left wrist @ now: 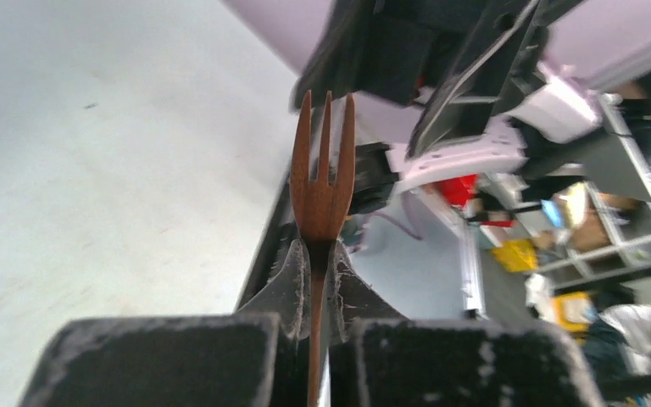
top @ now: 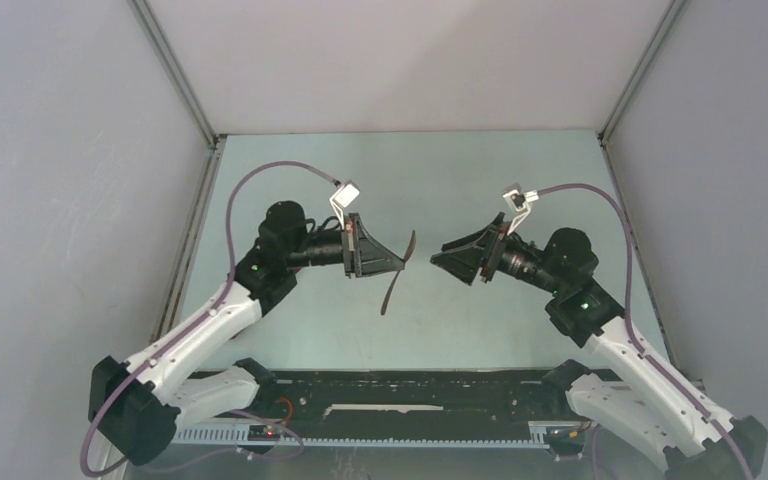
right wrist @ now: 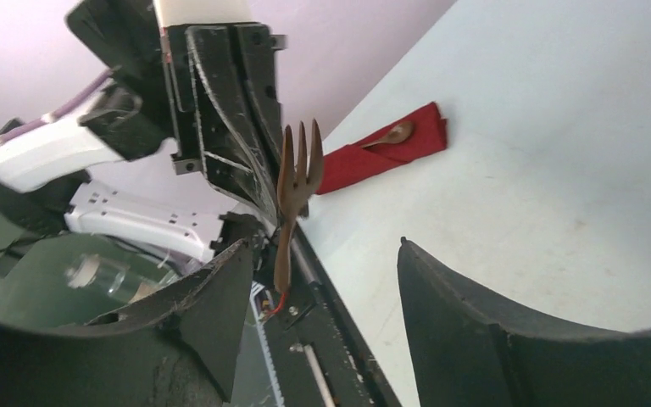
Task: Fold the napkin into a case and place the utensils inside
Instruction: Pass from the right arm to the left, then insert the fork into the folded napkin.
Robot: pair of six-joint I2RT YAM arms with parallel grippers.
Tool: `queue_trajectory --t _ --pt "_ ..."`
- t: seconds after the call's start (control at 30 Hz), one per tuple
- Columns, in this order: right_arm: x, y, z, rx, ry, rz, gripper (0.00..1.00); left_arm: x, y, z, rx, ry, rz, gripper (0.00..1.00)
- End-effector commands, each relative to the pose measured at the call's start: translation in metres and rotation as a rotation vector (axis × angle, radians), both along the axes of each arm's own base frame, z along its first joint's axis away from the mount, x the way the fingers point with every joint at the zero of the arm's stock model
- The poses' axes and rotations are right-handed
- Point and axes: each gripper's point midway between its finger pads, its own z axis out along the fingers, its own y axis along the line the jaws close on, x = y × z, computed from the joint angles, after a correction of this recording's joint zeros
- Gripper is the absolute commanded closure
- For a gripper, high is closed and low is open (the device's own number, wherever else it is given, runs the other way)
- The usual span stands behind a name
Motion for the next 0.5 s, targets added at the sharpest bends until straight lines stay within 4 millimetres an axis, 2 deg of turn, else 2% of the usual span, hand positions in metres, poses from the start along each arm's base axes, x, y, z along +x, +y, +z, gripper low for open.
queue_trajectory --t 0.0,0.07,0.1,0.13,0.2,0.27,0.37,0.47 --pt "0.011 -0.028 -0.007 -0.049 0.003 -0.092 0.29 0.009 0.035 -0.039 0.291 -0.031 0.100 1.00" --pt "0.014 -0.036 -0.010 -0.058 0.013 -0.109 0.29 0.020 0.055 -0.046 0.430 -0.071 0.173 1.00" --pt "0.013 -0.039 -0.017 -0.076 0.041 -0.110 0.29 0.027 0.072 -0.055 0.552 -0.097 0.220 1.00" --pt "0.014 -0.042 -0.021 -0.089 0.055 -0.117 0.29 0.040 0.095 -0.062 0.705 -0.177 0.273 1.00" --pt "0.011 -0.045 -0.029 -0.113 0.076 -0.118 0.29 0.053 0.141 -0.074 0.968 -0.239 0.338 1.00" --pt "0.004 -0.044 -0.038 -0.129 0.091 -0.096 0.29 0.068 0.166 -0.079 1.124 -0.363 0.342 1.00" --pt "-0.011 -0.044 -0.044 -0.130 0.101 -0.068 0.29 0.096 0.186 -0.086 1.214 -0.453 0.420 1.00" --pt "-0.023 -0.049 -0.049 -0.144 0.095 -0.076 0.29 0.119 0.205 -0.111 1.316 -0.525 0.457 1.00"
